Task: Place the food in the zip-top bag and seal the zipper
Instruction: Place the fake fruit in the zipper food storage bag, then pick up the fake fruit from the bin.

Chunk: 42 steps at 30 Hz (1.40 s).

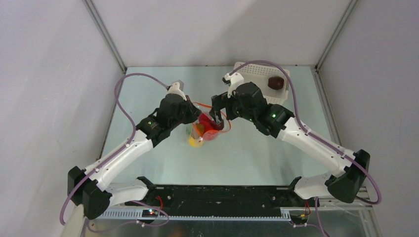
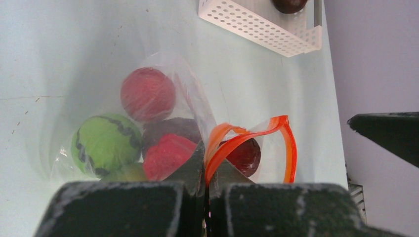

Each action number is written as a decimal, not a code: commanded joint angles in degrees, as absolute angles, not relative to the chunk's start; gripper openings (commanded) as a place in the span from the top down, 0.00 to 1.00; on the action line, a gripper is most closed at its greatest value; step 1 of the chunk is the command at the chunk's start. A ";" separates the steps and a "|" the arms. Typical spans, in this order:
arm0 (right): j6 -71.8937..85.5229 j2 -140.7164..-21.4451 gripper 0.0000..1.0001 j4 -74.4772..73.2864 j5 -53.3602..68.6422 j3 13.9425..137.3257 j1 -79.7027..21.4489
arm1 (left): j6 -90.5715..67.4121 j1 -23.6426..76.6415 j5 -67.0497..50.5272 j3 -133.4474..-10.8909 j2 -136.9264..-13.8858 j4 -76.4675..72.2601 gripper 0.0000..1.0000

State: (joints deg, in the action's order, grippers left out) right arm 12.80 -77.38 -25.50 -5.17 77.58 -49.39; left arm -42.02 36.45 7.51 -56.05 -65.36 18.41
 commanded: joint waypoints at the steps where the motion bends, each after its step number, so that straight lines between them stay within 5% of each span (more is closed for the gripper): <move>1: 12.74 -76.57 0.00 -29.64 -10.05 76.56 -46.88 | -41.22 36.12 7.44 -59.05 -64.57 17.27 1.00; 16: 22.01 -85.08 0.01 -20.47 -4.37 76.51 -12.46 | -41.13 36.11 10.24 -59.69 -63.96 20.23 1.00; 28: 26.77 -114.39 0.00 -23.26 -17.02 103.06 -9.20 | -43.51 36.07 13.54 -59.88 -63.76 21.19 1.00; 42: 42.57 -126.01 0.01 -20.99 -23.18 106.79 -7.16 | -43.71 36.09 12.29 -61.36 -66.23 21.96 1.00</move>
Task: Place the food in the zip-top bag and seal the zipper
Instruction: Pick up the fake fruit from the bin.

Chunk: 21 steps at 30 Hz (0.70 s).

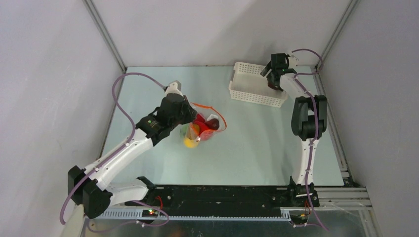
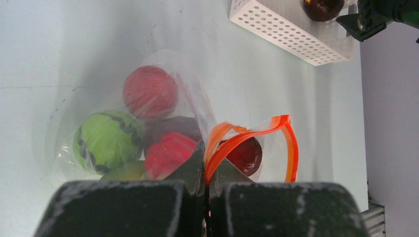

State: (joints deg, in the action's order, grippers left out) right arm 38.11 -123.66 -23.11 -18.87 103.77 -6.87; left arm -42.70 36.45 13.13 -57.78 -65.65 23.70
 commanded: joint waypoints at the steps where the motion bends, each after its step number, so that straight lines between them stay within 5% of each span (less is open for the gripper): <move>1: 43.62 -126.71 0.00 -20.91 -23.72 106.98 -7.14 | -43.58 36.09 12.30 -61.44 -66.29 22.01 1.00; 21: 62.06 -131.56 0.00 -21.80 -33.20 108.32 -6.25 | -43.55 36.04 11.15 -61.75 -65.94 22.49 1.00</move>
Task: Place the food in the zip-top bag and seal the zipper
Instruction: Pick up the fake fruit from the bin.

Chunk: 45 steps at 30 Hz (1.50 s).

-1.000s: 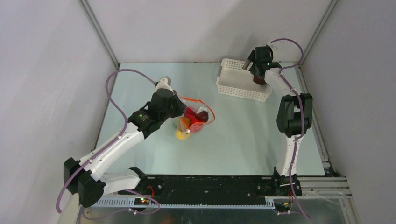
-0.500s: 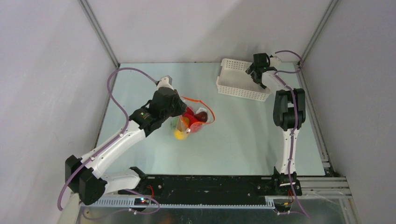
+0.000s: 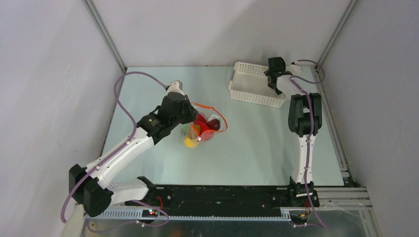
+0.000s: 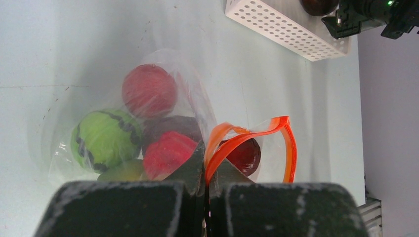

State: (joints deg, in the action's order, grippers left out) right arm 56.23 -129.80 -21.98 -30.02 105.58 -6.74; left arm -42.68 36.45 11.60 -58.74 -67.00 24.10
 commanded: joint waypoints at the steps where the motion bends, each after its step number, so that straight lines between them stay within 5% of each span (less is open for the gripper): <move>1: 63.04 -131.74 0.00 -21.75 -33.09 108.51 -6.20 | -43.58 36.08 11.27 -61.72 -65.80 22.54 1.00; 8: 66.09 -133.65 0.01 -21.53 -33.89 109.85 -5.98 | -43.77 36.16 11.82 -61.83 -65.55 23.18 1.00; 18: 66.11 -135.08 0.16 -18.37 -32.47 109.68 -5.45 | -43.95 36.08 12.98 -62.37 -65.85 23.97 1.00; 27: 63.23 -133.28 0.47 -12.60 -29.46 106.39 -5.35 | -43.99 36.08 13.42 -62.51 -65.72 24.31 1.00; 36: 55.15 -121.38 0.65 2.11 -21.83 92.65 -5.58 | -43.45 36.06 13.96 -62.59 -66.19 23.81 1.00; 45: 41.39 -107.07 0.68 11.54 -9.64 77.81 -7.12 | -42.84 36.13 12.97 -63.06 -66.80 22.01 1.00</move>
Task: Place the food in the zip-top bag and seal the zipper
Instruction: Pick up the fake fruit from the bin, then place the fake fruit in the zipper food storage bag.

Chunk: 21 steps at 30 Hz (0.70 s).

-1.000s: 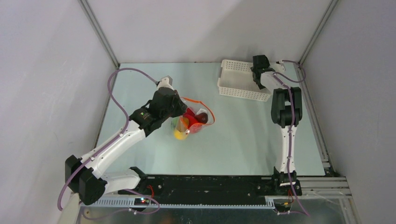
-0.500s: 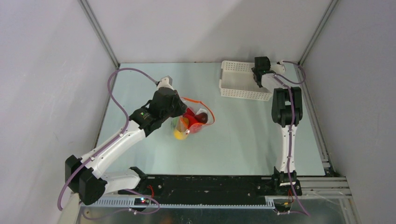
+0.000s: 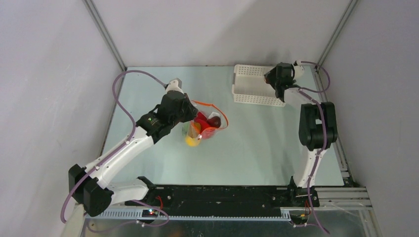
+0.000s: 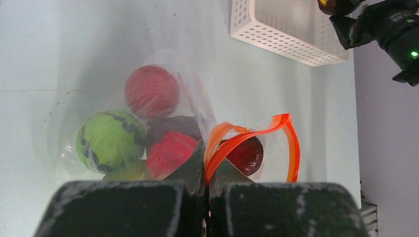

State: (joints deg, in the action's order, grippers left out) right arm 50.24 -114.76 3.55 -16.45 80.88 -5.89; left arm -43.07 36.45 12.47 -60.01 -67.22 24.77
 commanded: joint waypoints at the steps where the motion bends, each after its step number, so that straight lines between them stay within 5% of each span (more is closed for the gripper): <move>1: 39.20 -105.12 0.69 11.48 -8.56 76.71 -7.34 | -42.82 36.08 12.94 -63.03 -66.84 21.86 1.00; 21: 18.20 -69.44 0.72 2.82 37.86 59.43 -13.00 | -43.08 36.08 10.38 -62.17 -68.46 18.78 1.00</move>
State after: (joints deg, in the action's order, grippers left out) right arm 23.20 -75.53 5.78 23.62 60.01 -10.41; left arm -43.07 36.45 11.68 -60.45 -68.58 23.35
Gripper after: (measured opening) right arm 0.731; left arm 0.005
